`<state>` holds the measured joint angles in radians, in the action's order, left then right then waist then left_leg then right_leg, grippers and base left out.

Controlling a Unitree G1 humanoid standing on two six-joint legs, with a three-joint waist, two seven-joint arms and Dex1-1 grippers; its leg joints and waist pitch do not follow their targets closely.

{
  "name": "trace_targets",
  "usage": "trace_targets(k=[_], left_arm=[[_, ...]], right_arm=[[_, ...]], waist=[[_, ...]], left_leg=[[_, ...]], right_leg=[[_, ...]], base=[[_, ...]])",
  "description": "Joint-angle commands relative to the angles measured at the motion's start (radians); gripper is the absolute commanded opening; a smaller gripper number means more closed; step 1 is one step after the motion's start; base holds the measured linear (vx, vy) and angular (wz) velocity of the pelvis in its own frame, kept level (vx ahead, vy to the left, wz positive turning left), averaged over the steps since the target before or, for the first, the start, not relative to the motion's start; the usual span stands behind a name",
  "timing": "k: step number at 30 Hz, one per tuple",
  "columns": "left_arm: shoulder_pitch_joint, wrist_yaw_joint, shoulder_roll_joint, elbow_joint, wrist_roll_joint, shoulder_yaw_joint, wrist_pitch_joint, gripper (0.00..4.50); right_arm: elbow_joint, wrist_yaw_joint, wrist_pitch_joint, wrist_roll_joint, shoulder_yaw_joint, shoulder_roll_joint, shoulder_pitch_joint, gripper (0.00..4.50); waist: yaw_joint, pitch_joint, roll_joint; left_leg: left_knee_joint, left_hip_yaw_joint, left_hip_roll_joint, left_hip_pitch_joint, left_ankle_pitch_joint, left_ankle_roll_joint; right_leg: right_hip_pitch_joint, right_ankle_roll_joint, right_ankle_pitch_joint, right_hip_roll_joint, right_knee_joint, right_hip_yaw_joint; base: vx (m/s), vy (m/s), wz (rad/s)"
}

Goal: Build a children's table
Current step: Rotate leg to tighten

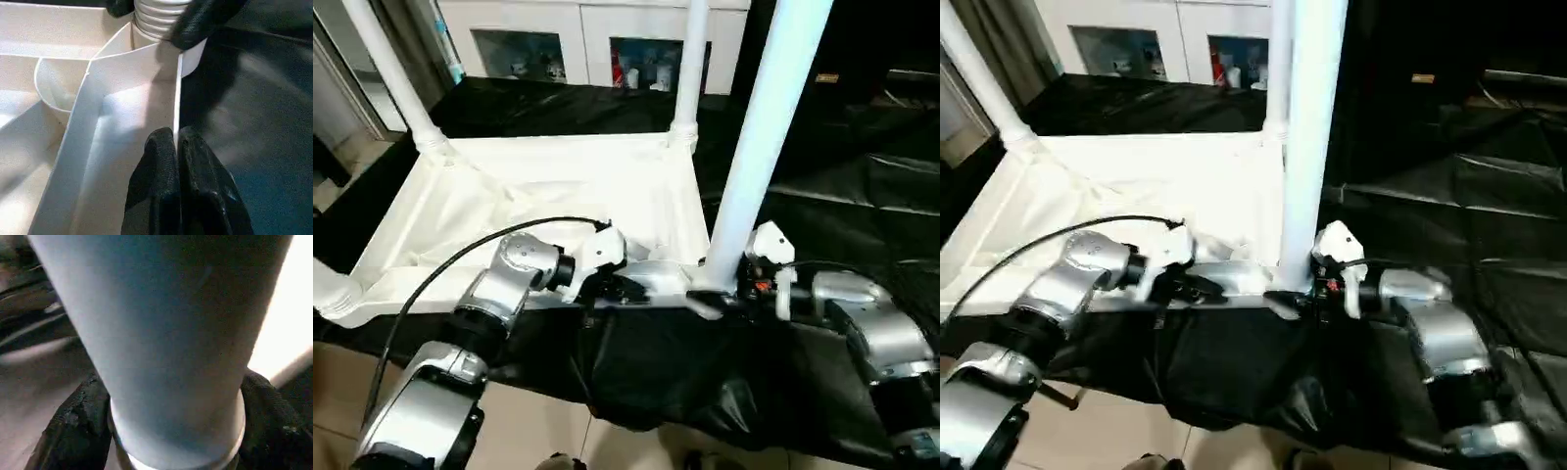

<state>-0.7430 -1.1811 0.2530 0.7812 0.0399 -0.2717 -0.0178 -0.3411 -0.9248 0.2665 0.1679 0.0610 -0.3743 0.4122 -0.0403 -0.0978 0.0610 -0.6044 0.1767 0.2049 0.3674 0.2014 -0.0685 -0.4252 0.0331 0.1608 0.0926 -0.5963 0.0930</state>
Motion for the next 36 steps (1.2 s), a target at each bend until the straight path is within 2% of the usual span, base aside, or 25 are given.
trace_targets(k=[1,2,3,4,5,6,8,9,10,11,12,13,14,16,17,19,21,23,24,27,28,29,30,33,36], left_arm=[[-0.046,0.163,-0.062,0.026,-0.002,0.044,0.028,0.0],[-0.056,0.201,-0.081,0.035,-0.002,0.051,0.042,0.0],[-0.066,0.244,-0.103,0.046,-0.001,0.058,0.058,0.0],[-0.07,0.258,-0.109,0.049,0.0,0.06,0.063,0.0],[-0.086,0.326,-0.141,0.07,0.004,0.069,0.076,0.0],[-0.095,0.358,-0.157,0.082,0.005,0.074,0.081,0.0],[-0.117,0.435,-0.203,0.109,0.001,0.092,0.094,0.0],[-0.128,0.466,-0.228,0.122,-0.002,0.097,0.095,0.0],[-0.131,0.473,-0.235,0.126,-0.003,0.097,0.095,0.0],[-0.134,0.48,-0.251,0.129,0.0,0.092,0.086,0.0],[-0.137,0.482,-0.256,0.133,0.001,0.089,0.081,0.0],[-0.136,0.477,-0.26,0.133,0.003,0.084,0.073,0.0],[-0.134,0.465,-0.26,0.131,0.006,0.078,0.066,0.0],[-0.125,0.433,-0.256,0.123,0.01,0.066,0.054,0.0],[-0.125,0.43,-0.255,0.122,0.011,0.065,0.054,0.0],[-0.107,0.357,-0.236,0.107,0.006,0.05,0.038,0.0],[-0.1,0.332,-0.226,0.102,0.005,0.043,0.031,0.0],[-0.093,0.301,-0.216,0.095,0.002,0.038,0.019,0.0],[-0.074,0.222,-0.181,0.077,-0.003,0.025,0.0,0.0],[-0.049,0.111,-0.121,0.055,-0.002,0.002,-0.036,0.0],[-0.043,0.084,-0.103,0.05,-0.001,-0.001,-0.047,0.0],[-0.041,0.07,-0.094,0.048,-0.001,-0.001,-0.05,0.0],[-0.032,0.017,-0.068,0.038,-0.007,-0.002,-0.062,0.0],[-0.015,-0.071,-0.031,0.012,-0.025,-0.008,-0.064,0.0],[0.004,-0.165,0.006,-0.025,-0.045,-0.013,-0.052,0.0]], right_arm=[[-0.112,0.171,0.007,-0.027,0.001,0.087,0.007,2.81],[-0.148,0.246,0.005,-0.023,-0.026,0.12,0.025,2.81],[-0.188,0.332,0.006,-0.019,-0.056,0.155,0.045,2.81],[-0.201,0.36,0.006,-0.018,-0.066,0.166,0.052,2.81],[-0.254,0.451,-0.003,-0.004,-0.103,0.208,0.083,2.8],[-0.276,0.489,-0.006,0.0,-0.118,0.226,0.097,2.8],[-0.327,0.57,-0.02,0.02,-0.152,0.276,0.136,2.79],[-0.352,0.599,-0.033,0.022,-0.159,0.303,0.159,2.79],[-0.359,0.605,-0.037,0.021,-0.16,0.311,0.166,2.79],[-0.364,0.603,-0.055,-0.01,-0.129,0.322,0.179,2.79],[-0.371,0.603,-0.068,-0.027,-0.118,0.328,0.186,2.79],[-0.37,0.584,-0.091,-0.051,-0.093,0.329,0.189,2.79],[-0.366,0.554,-0.097,-0.043,-0.092,0.333,0.188,2.79],[-0.354,0.507,-0.107,-0.023,-0.097,0.339,0.189,3.48],[-0.354,0.504,-0.108,-0.02,-0.099,0.34,0.19,3.48],[-0.336,0.433,-0.118,-0.019,-0.068,0.318,0.181,3.5],[-0.324,0.398,-0.121,-0.024,-0.05,0.303,0.174,3.9],[-0.313,0.357,-0.131,-0.032,-0.037,0.284,0.166,3.94],[-0.261,0.249,-0.13,-0.027,-0.013,0.228,0.141,3.94],[-0.172,0.109,-0.108,-0.005,0.013,0.138,0.105,3.94],[-0.146,0.068,-0.102,0.0,0.021,0.109,0.095,3.94],[-0.132,0.045,-0.098,0.003,0.024,0.092,0.089,3.94],[-0.091,-0.029,-0.078,0.018,0.033,0.048,0.073,3.94],[-0.02,-0.14,-0.042,0.037,0.059,-0.022,0.042,3.94],[0.033,-0.221,-0.024,0.043,0.074,-0.086,0.016,3.94]], waist=[[0.005,0.066,-0.013],[0.011,0.061,-0.009],[0.019,0.059,-0.011],[0.02,0.062,-0.01],[0.024,0.065,-0.009],[0.023,0.068,-0.008],[0.025,0.068,-0.008],[0.027,0.07,-0.006],[0.027,0.071,-0.005],[0.029,0.071,-0.005],[0.03,0.074,-0.007],[0.031,0.075,-0.009],[0.031,0.074,-0.009],[0.03,0.077,-0.008],[0.03,0.078,-0.007],[0.03,0.08,-0.007],[0.031,0.081,-0.008],[0.031,0.083,-0.007],[0.027,0.084,-0.008],[0.026,0.086,-0.005],[0.021,0.087,-0.003],[0.021,0.087,-0.003],[0.016,0.091,-0.001],[0.001,0.093,-0.001],[-0.004,0.092,0.001]], left_leg=[[0.071,0.002,0.009,-0.008,0.181,0.075],[0.076,-0.001,0.008,-0.011,0.214,0.051],[0.078,-0.003,0.006,-0.009,0.224,0.04],[0.078,-0.006,0.006,-0.009,0.221,0.035],[0.078,-0.005,0.007,-0.011,0.208,0.037],[0.077,-0.003,0.006,-0.014,0.191,0.045],[0.076,-0.001,0.004,-0.013,0.193,0.055],[0.076,-0.002,0.004,-0.009,0.186,0.06],[0.076,-0.003,0.004,-0.007,0.184,0.061],[0.077,-0.003,0.004,-0.006,0.185,0.061],[0.075,-0.004,0.005,-0.003,0.168,0.073],[0.075,-0.003,0.004,-0.002,0.166,0.08],[0.074,-0.002,0.002,-0.002,0.169,0.093],[0.073,-0.002,0.003,0.001,0.151,0.108],[0.072,-0.002,0.003,0.002,0.144,0.112],[0.072,-0.003,0.004,0.003,0.139,0.125],[0.072,-0.004,0.005,0.006,0.132,0.129],[0.071,-0.003,0.006,0.005,0.128,0.136],[0.07,-0.004,0.006,0.006,0.126,0.141],[0.069,-0.004,0.01,0.009,0.111,0.158],[0.068,-0.002,0.013,0.004,0.104,0.167],[0.068,-0.002,0.013,0.004,0.104,0.167],[0.066,-0.002,0.015,0.004,0.085,0.17],[0.065,-0.002,0.021,0.0,0.066,0.187],[0.066,-0.002,0.023,-0.001,0.081,0.179]], right_leg=[[0.065,0.203,0.336,0.044,0.087,-0.039],[0.065,0.178,0.417,0.046,0.096,-0.036],[0.067,0.157,0.46,0.046,0.102,-0.034],[0.069,0.148,0.467,0.047,0.102,-0.033],[0.066,0.148,0.442,0.046,0.103,-0.036],[0.066,0.163,0.392,0.045,0.101,-0.038],[0.065,0.179,0.366,0.042,0.1,-0.037],[0.068,0.183,0.351,0.042,0.099,-0.036],[0.07,0.185,0.344,0.043,0.097,-0.034],[0.07,0.186,0.338,0.043,0.096,-0.034],[0.073,0.199,0.29,0.043,0.091,-0.035],[0.074,0.202,0.282,0.042,0.091,-0.035],[0.075,0.198,0.298,0.045,0.094,-0.034],[0.076,0.197,0.295,0.046,0.092,-0.035],[0.077,0.198,0.289,0.045,0.091,-0.034],[0.078,0.206,0.273,0.047,0.089,-0.034],[0.08,0.209,0.263,0.048,0.087,-0.034],[0.08,0.213,0.249,0.047,0.086,-0.034],[0.085,0.212,0.248,0.046,0.086,-0.031],[0.087,0.22,0.211,0.047,0.08,-0.034],[0.082,0.229,0.192,0.044,0.079,-0.034],[0.082,0.229,0.192,0.044,0.079,-0.034],[0.085,0.243,0.15,0.044,0.072,-0.034],[0.083,0.268,0.084,0.044,0.061,-0.039],[0.08,0.277,0.091,0.047,0.061,-0.039]], base=[[0.0,0.0,0.0],[0.0,0.0,0.0],[0.0,0.0,0.0],[0.0,0.0,0.0],[0.0,0.0,0.0],[0.0,0.0,0.0],[0.0,0.0,0.0],[0.0,0.0,0.0],[0.0,0.0,0.0],[0.0,0.0,0.0],[0.0,0.0,0.0],[0.0,0.0,0.0],[0.0,0.0,0.0],[0.0,0.0,0.0],[0.0,0.0,0.0],[0.0,0.0,0.0],[0.0,0.0,0.0],[0.0,0.0,0.0],[0.0,0.0,0.0],[0.0,0.0,0.0],[0.0,0.0,0.0],[0.0,0.0,0.0],[0.0,0.0,0.0],[0.0,0.0,0.0],[0.0,0.0,0.0]])
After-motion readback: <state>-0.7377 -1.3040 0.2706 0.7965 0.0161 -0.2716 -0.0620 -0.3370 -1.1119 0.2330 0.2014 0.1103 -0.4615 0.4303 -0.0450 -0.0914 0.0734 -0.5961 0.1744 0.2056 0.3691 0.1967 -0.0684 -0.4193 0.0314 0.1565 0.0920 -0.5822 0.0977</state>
